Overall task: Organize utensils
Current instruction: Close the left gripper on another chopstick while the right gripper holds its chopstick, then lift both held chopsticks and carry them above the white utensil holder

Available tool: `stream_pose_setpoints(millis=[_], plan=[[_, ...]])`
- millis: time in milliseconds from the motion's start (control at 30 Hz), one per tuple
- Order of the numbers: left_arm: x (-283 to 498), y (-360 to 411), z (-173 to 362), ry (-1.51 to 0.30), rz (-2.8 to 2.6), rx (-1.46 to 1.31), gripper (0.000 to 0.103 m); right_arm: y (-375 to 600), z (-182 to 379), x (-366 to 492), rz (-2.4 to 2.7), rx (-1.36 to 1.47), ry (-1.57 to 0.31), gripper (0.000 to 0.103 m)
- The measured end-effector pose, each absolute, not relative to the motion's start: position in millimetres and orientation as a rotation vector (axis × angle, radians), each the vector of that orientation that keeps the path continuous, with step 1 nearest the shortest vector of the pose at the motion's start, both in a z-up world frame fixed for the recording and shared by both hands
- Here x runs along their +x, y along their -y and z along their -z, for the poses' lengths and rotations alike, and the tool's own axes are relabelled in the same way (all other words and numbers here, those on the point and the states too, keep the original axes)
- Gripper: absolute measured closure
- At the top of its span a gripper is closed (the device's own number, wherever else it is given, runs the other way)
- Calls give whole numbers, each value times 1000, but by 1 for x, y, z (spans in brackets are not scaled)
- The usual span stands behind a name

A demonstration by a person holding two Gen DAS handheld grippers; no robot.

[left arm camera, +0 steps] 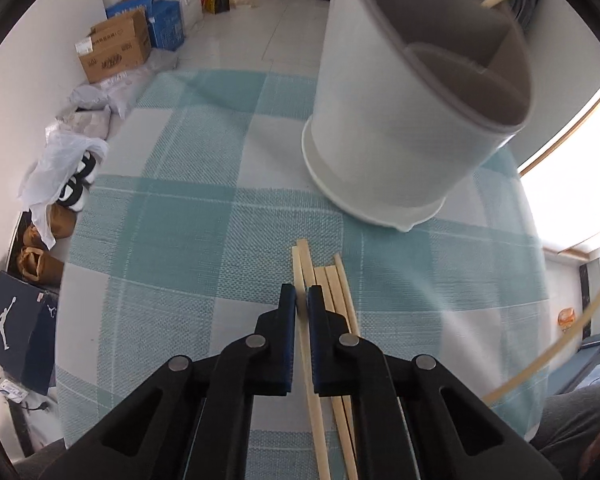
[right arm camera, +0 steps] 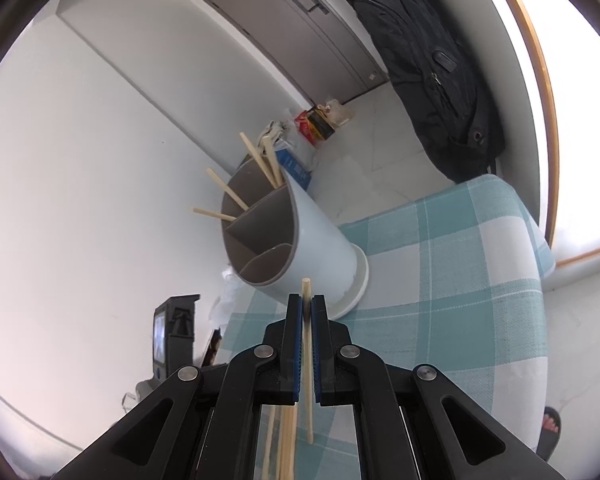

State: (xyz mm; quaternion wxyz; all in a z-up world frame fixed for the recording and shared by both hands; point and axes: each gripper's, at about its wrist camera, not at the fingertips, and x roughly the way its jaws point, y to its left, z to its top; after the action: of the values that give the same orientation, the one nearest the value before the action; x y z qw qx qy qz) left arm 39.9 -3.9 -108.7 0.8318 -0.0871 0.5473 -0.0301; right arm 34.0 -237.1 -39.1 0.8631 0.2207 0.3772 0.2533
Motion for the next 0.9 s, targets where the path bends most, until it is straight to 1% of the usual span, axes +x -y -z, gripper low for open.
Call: stream_pose_setpoints(millis=[233, 500, 633, 733, 833, 867, 900], plan=[[7, 1, 57, -958, 113, -208, 101, 218, 33, 21, -551, 390, -741, 99], [-9, 2, 29, -848, 164, -218, 102, 210, 26, 3, -533, 338, -701, 100], [-2, -10, 39, -881, 171, -247, 102, 206, 25, -2, -527, 310, -692, 100], [18, -11, 72, -1071, 156, -268, 102, 207, 27, -3, -528, 322, -690, 100], [25, -8, 94, -1147, 140, -246, 100, 207, 27, -1, -526, 319, -691, 99], [27, -6, 99, -1167, 125, -226, 97, 207, 27, -1, -526, 321, -692, 99], [30, -2, 104, -1190, 122, -201, 88, 208, 27, 1, -527, 327, -696, 100]])
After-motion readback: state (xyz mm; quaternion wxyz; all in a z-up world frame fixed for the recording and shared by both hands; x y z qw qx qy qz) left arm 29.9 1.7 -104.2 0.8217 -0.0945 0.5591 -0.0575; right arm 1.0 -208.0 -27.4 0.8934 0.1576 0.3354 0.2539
